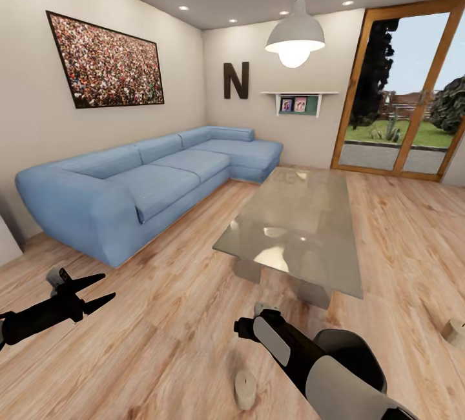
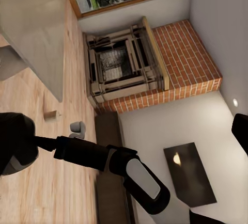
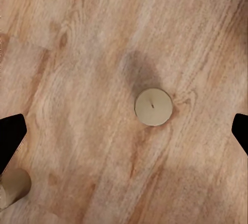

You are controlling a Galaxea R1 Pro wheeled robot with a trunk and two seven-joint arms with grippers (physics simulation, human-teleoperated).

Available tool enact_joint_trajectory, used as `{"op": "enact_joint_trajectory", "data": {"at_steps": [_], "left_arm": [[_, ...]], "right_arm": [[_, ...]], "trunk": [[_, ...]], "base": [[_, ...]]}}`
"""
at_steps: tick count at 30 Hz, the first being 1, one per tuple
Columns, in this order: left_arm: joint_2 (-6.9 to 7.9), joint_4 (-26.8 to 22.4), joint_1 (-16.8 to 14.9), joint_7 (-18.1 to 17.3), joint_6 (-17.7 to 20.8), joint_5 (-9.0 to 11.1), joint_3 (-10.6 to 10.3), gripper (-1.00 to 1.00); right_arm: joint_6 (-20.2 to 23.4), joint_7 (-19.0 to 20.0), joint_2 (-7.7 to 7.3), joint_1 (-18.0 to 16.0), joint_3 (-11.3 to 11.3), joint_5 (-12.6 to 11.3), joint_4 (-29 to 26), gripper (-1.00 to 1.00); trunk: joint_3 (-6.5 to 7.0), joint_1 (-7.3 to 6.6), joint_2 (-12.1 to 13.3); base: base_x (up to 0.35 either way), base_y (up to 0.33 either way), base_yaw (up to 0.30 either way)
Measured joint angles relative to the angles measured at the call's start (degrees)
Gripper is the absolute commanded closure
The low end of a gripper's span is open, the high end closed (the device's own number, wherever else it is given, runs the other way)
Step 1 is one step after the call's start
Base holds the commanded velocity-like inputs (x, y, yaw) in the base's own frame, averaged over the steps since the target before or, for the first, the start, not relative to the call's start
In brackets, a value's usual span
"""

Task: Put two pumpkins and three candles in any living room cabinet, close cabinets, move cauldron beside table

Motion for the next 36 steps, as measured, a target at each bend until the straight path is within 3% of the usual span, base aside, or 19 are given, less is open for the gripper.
{"op": "enact_joint_trajectory", "data": {"at_steps": [27, 36], "left_arm": [[0.0, 0.1, 0.0, -0.1, 0.0, 0.1, 0.0, -1.0], [0.0, 0.1, 0.0, -0.1, 0.0, 0.1, 0.0, -1.0]], "right_arm": [[0.0, 0.0, -0.08, 0.0, 0.0, 0.1, 0.3, -1.0], [-1.7, -0.1, 0.07, 0.0, 0.0, 0.0, 0.8, -1.0]], "trunk": [[0.0, 0.03, 0.0], [-1.61, 2.0, -3.6]], "base": [[0.019, 0.004, 0.0], [0.0, 0.0, 0.0]]}}
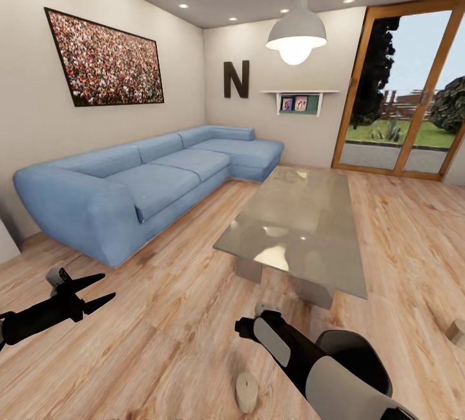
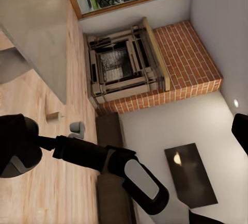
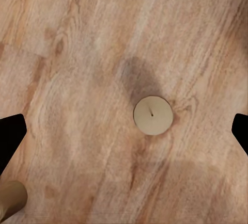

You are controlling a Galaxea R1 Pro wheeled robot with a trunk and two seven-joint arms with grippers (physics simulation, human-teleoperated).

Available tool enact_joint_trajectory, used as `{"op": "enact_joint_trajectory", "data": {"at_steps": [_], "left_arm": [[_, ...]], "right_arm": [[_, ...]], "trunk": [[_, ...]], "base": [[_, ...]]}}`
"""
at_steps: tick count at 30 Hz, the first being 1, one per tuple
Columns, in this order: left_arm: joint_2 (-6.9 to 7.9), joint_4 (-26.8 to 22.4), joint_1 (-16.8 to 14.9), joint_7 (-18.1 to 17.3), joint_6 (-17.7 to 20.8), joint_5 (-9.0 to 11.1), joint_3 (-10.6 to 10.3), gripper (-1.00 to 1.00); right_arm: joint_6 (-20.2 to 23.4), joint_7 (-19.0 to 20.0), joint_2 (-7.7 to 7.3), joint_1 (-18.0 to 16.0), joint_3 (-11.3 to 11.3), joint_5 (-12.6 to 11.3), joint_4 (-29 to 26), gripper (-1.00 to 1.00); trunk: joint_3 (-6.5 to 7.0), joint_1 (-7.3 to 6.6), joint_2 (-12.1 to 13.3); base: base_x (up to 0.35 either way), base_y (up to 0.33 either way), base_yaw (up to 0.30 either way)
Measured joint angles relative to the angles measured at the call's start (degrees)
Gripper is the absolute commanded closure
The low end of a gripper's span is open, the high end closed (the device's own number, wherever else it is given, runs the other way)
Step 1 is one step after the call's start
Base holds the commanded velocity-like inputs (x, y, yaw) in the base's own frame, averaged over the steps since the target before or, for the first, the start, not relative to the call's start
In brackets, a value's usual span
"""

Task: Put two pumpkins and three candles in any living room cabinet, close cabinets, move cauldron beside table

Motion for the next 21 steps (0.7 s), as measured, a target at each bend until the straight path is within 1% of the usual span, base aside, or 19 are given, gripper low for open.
{"op": "enact_joint_trajectory", "data": {"at_steps": [3, 5, 7, 9, 10, 11, 13, 16, 18, 21], "left_arm": [[-0.03, -0.2, 0.0, -0.1, 0.0, 0.1, -0.1, -1.0], [-0.07, -0.6, 0.0, -0.1, 0.1, 0.2, -0.3, -1.0], [-0.08, -0.7, 0.0, -0.8, 0.1, 0.3, -0.4, -1.0], [-0.07, -0.7, 0.0, -3.6, 0.0, 0.1, -1.2, -1.0], [-0.04, -0.7, 0.0, -6.9, -0.1, -0.1, -3.1, -1.0], [-0.02, -0.7, 0.0, -8.2, -0.1, -0.1, -4.1, -1.0], [-0.01, -0.6, 0.0, -9.5, -0.1, -0.2, -5.2, -1.0], [-0.04, -0.6, 0.0, -10.1, -0.2, -0.2, -5.8, -1.0], [-0.06, -0.6, 0.0, -10.3, -0.2, -0.2, -6.0, -1.0], [-0.08, -0.7, 0.0, -10.5, -0.2, -0.2, -6.2, -1.0]], "right_arm": [[-1.9, 0.0, 0.02, 0.0, 0.0, 0.0, 0.2, -1.0], [-4.9, 0.0, -0.01, 0.0, 0.1, -0.2, 0.6, -1.0], [-6.7, 0.0, 0.01, 0.0, 0.1, -0.2, 1.2, -1.0], [-7.5, 0.0, 0.04, 0.0, 0.1, -0.1, 1.6, -1.0], [-8.0, 0.0, 0.06, 0.0, 0.1, -0.1, 1.8, -1.0], [-8.4, 0.0, 0.08, 0.0, 0.1, -0.1, 1.9, -1.0], [-8.9, 0.0, 0.1, 0.0, 0.2, -0.1, 1.9, -1.0], [-9.2, 0.0, 0.11, 0.0, 0.2, -0.1, 2.0, -1.0], [-9.3, 0.0, 0.11, 0.0, 0.7, -0.1, 2.0, -1.0], [-9.6, -0.1, 0.11, 0.0, 2.6, -0.2, 2.1, -1.0]], "trunk": [[-0.54, 0.66, -1.2], [-0.9, 1.1, -2.0], [-1.26, 1.54, -2.8], [-1.62, 1.98, -3.6], [-1.8, 2.2, -4.0], [-1.98, 2.42, -4.4], [-2.33, 2.86, -5.2], [-2.87, 3.52, -6.4], [-3.23, 3.95, -7.2], [-3.77, 4.61, -8.4]], "base": [[0.0, 0.0, 0.0], [0.0, 0.0, 0.0], [0.0, 0.0, 0.0], [0.0, 0.0, 0.0], [0.0, 0.0, 0.0], [0.0, 0.0, 0.0], [0.0, 0.0, 0.0], [0.0, 0.0, 0.0], [0.0, 0.0, 0.0], [0.0, 0.0, 0.0]]}}
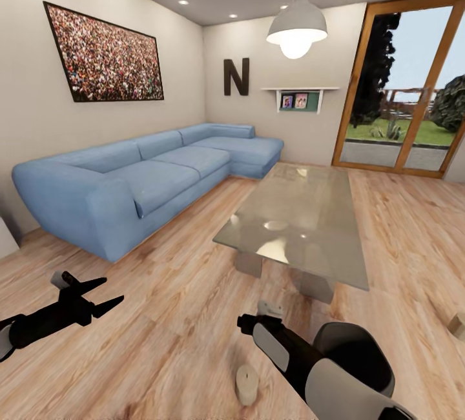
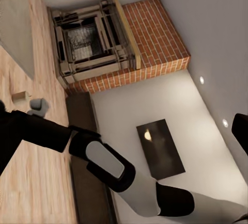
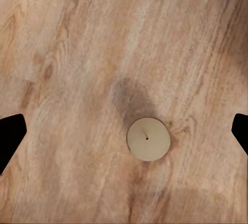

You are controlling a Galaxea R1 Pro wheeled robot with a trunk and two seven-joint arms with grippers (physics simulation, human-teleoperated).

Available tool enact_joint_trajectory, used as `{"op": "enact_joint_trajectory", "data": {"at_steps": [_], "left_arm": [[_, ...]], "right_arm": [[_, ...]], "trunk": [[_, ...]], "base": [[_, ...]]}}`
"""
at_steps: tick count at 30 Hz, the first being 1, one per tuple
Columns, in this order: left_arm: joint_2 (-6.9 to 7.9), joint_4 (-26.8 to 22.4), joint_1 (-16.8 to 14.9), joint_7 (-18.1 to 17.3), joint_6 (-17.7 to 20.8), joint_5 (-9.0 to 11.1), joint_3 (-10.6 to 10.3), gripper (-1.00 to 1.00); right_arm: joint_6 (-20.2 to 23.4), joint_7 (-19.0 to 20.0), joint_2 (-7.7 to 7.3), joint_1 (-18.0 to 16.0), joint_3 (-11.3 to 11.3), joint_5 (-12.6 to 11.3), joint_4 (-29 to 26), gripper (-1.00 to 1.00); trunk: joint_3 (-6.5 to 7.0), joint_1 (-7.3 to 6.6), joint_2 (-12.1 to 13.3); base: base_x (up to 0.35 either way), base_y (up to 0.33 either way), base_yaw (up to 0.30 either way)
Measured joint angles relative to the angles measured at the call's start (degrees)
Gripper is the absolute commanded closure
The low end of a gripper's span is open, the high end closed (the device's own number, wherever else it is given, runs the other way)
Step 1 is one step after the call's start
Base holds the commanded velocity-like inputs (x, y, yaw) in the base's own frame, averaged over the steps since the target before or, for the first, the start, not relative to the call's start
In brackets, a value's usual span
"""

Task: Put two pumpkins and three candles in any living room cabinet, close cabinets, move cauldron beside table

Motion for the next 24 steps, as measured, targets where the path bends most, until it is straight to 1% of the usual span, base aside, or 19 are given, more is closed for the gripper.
{"op": "enact_joint_trajectory", "data": {"at_steps": [6, 21, 23, 24], "left_arm": [[0.0, 0.1, 0.0, -0.2, 0.0, 0.0, -0.1, -1.0], [-0.02, 0.1, 0.0, -0.4, 0.0, 0.1, -0.3, -1.0], [-0.03, 0.0, 0.0, -0.4, 0.0, 0.1, -0.3, -1.0], [-0.02, 0.0, 0.0, -0.4, 0.0, 0.1, -0.3, -1.0]], "right_arm": [[-0.8, 0.0, 0.0, 0.0, 0.9, -0.1, 0.9, -1.0], [-1.2, -0.2, 0.03, 0.0, 1.0, -0.1, 1.2, -1.0], [-1.6, -0.2, 0.02, 0.0, 1.0, -0.1, 1.2, -1.0], [-2.5, -0.2, 0.01, 0.0, 1.0, -0.1, 1.2, -1.0]], "trunk": [[-1.08, 1.32, -2.4], [-3.77, 4.61, -8.4], [-4.13, 5.05, -9.2], [-4.31, 5.27, -9.6]], "base": [[0.0, 0.0, 0.0], [0.0, 0.0, 0.0], [0.0, 0.0, 0.0], [0.0, 0.0, 0.0]]}}
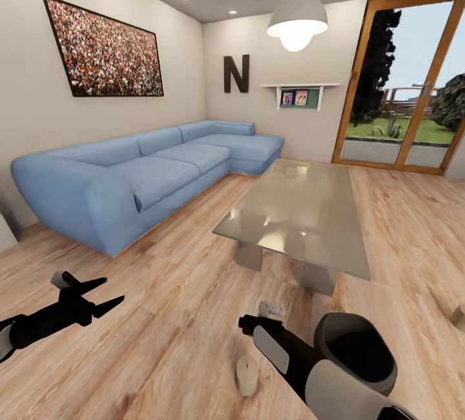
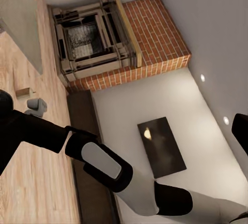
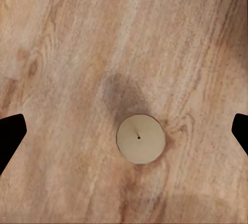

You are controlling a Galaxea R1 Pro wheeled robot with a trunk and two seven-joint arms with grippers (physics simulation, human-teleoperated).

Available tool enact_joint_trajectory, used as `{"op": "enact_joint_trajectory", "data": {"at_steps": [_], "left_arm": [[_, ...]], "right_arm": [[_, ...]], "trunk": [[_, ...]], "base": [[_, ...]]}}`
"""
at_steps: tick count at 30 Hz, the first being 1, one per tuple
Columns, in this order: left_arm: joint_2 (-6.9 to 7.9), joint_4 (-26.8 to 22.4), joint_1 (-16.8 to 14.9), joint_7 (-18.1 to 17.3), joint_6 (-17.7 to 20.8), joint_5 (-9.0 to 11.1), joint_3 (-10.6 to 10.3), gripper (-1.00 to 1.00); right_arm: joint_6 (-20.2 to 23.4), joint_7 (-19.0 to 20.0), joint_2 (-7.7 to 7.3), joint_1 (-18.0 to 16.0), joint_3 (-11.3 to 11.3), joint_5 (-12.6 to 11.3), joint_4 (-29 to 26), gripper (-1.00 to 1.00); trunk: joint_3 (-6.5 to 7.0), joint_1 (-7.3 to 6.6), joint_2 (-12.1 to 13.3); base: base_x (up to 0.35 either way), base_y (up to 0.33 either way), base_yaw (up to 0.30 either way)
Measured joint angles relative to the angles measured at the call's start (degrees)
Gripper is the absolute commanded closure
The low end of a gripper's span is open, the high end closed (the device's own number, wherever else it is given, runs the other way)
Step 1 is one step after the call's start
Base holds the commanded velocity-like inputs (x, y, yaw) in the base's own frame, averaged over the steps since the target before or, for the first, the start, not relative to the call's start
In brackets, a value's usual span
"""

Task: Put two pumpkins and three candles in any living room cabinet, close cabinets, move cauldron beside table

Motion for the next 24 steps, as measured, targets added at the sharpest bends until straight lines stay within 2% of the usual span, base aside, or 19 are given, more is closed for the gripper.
{"op": "enact_joint_trajectory", "data": {"at_steps": [5, 18, 24], "left_arm": [[-0.05, 0.2, 0.0, 0.0, 0.0, 0.0, 0.0, -1.0], [-0.09, 0.0, 0.0, 0.1, 0.0, -0.1, 0.0, -1.0], [-0.16, -0.1, 0.0, 0.1, 0.0, -0.1, 0.0, -1.0]], "right_arm": [[-1.8, 0.0, -0.01, 0.0, 0.1, -0.1, 0.0, -1.0], [-2.7, 0.0, -0.01, 0.0, 0.1, 0.0, 0.0, -1.0], [-5.4, 0.0, 0.07, 0.0, 0.1, -0.2, 0.2, -1.0]], "trunk": [[-0.9, 1.1, -2.0], [-3.23, 3.96, -7.2], [-4.37, 4.98, -9.0]], "base": [[0.0, 0.0, 0.0], [0.0, 0.0, 0.0], [0.0, 0.0, 0.0]]}}
